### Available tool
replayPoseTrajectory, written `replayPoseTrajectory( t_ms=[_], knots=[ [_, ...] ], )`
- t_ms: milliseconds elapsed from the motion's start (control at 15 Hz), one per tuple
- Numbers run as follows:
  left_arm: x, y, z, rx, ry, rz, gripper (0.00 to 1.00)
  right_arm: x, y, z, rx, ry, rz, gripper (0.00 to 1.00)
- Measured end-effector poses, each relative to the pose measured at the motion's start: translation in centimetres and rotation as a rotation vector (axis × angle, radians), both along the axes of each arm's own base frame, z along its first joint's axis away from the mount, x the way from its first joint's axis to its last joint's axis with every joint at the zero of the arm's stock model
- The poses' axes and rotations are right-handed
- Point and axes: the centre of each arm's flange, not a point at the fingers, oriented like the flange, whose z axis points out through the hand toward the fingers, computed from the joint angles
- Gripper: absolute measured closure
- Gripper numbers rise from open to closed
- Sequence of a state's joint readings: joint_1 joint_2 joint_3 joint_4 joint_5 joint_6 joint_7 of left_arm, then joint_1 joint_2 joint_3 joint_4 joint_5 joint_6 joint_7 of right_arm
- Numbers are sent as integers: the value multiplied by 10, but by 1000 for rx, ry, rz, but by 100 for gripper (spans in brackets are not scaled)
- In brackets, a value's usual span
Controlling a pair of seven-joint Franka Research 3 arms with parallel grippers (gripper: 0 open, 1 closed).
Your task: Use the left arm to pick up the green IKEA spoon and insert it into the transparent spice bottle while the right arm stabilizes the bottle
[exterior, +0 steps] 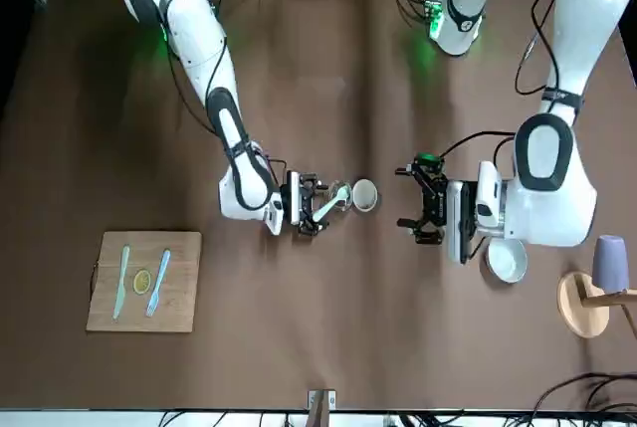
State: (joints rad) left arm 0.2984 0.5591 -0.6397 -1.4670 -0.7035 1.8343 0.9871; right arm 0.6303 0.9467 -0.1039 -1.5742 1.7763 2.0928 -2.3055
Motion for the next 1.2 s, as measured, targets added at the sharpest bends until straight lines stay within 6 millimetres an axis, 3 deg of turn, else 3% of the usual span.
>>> replayPoseTrajectory(
  t_ms=[267,467,533,867,1200],
  knots=[
    [-1,23,20,273,80,152,0,19,-35,5,13,24,29,0],
    [-3,37,34,477,92,267,0,34,-61,24,0,77,75,0],
    [-5,43,44,592,103,360,0,49,-88,45,-45,130,103,0],
    [-23,65,70,891,152,639,0,93,-154,120,-198,368,83,0],
    [-56,82,119,1126,82,706,0,129,-227,192,-418,469,22,0]
  ],
)
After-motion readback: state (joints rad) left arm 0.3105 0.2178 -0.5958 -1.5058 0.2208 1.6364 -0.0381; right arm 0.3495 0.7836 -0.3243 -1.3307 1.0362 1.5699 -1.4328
